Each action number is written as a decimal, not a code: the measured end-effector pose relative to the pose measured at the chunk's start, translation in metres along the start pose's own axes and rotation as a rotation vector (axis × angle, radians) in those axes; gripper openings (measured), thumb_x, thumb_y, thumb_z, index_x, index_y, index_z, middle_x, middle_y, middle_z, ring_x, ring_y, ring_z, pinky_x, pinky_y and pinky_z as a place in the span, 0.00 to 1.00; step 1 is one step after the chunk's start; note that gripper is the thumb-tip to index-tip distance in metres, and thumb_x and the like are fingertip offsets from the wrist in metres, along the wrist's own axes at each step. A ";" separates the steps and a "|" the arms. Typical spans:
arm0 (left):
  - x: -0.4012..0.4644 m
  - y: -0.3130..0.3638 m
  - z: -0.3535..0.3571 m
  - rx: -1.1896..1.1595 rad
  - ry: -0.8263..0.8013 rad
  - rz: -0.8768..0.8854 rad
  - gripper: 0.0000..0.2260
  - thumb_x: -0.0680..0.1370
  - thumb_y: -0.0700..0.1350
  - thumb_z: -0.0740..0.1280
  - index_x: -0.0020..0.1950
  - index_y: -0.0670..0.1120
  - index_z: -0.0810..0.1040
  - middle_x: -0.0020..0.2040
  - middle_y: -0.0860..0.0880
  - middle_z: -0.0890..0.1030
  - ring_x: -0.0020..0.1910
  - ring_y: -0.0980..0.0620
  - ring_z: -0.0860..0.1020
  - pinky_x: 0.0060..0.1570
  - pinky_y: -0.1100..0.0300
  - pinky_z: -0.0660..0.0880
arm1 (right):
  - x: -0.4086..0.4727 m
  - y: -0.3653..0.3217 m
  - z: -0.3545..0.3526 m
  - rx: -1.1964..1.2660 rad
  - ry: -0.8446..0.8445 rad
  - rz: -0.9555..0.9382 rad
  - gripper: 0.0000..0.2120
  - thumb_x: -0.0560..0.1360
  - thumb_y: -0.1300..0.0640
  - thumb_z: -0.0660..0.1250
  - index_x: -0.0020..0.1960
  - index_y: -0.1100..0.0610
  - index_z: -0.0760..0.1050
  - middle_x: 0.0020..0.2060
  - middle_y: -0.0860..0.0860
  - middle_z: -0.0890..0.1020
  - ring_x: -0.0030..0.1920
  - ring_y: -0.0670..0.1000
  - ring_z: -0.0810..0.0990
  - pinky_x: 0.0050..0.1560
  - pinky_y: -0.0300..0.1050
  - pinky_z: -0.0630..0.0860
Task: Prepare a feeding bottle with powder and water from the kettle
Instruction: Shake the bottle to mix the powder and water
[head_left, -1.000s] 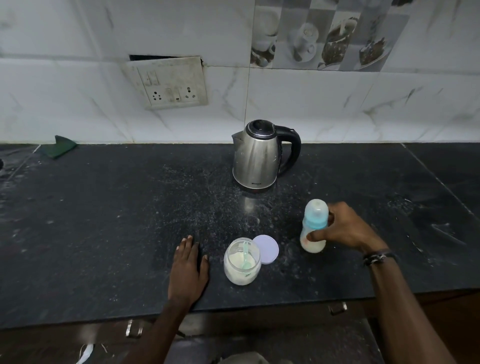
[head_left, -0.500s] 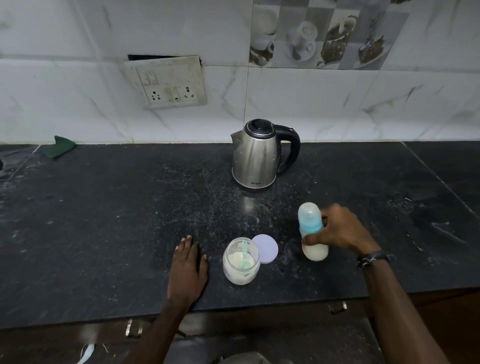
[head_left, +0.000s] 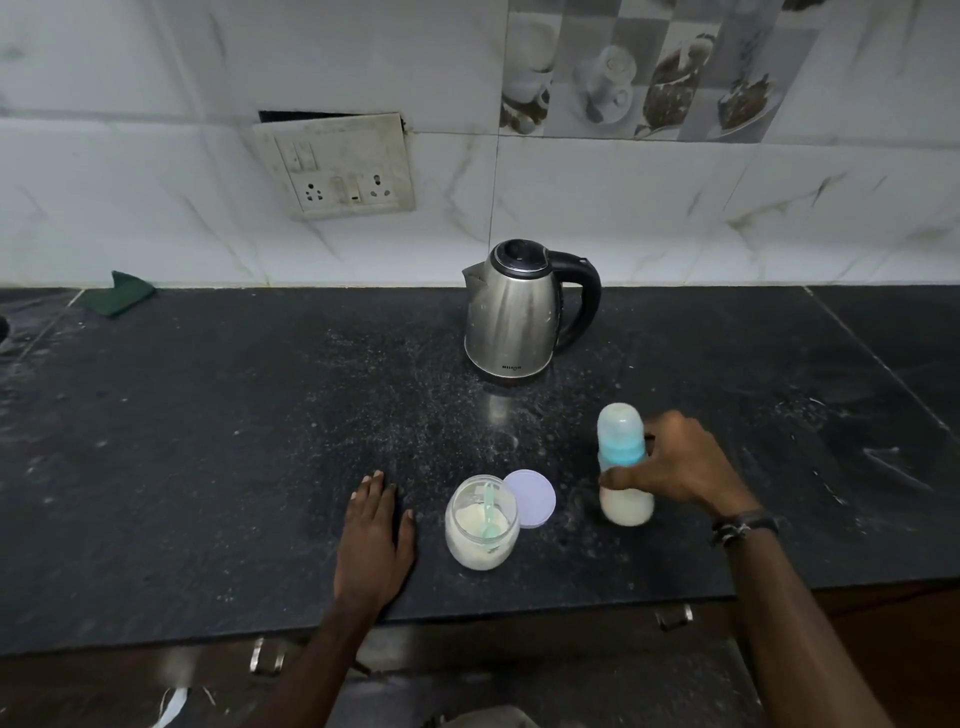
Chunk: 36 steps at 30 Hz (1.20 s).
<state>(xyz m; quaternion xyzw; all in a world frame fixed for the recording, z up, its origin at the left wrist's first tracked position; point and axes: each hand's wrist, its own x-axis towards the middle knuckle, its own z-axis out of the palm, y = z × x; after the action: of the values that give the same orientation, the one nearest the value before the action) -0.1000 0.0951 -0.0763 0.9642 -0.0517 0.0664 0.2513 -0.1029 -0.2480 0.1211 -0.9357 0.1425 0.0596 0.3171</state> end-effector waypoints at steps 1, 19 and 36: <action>0.000 0.000 0.000 0.000 0.002 0.002 0.27 0.80 0.54 0.53 0.68 0.37 0.75 0.74 0.38 0.70 0.74 0.41 0.66 0.75 0.47 0.60 | -0.001 0.000 0.000 0.035 -0.018 -0.041 0.16 0.59 0.50 0.82 0.43 0.51 0.81 0.41 0.47 0.85 0.43 0.48 0.84 0.43 0.46 0.80; 0.000 0.003 -0.001 -0.003 -0.012 -0.006 0.27 0.80 0.55 0.53 0.68 0.37 0.75 0.74 0.38 0.69 0.74 0.41 0.66 0.76 0.48 0.59 | -0.001 -0.004 0.002 -0.014 0.094 0.003 0.19 0.58 0.42 0.79 0.42 0.50 0.79 0.41 0.49 0.84 0.42 0.49 0.83 0.44 0.51 0.81; 0.000 -0.001 0.000 -0.013 -0.008 0.003 0.26 0.80 0.54 0.54 0.67 0.37 0.75 0.74 0.38 0.70 0.74 0.41 0.67 0.75 0.47 0.60 | 0.002 0.002 -0.007 0.103 -0.032 0.015 0.16 0.60 0.51 0.81 0.45 0.51 0.81 0.43 0.49 0.85 0.43 0.47 0.83 0.47 0.50 0.81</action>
<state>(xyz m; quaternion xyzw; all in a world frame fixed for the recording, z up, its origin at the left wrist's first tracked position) -0.0998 0.0959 -0.0762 0.9628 -0.0546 0.0625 0.2573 -0.1012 -0.2548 0.1252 -0.9160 0.1475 0.0697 0.3665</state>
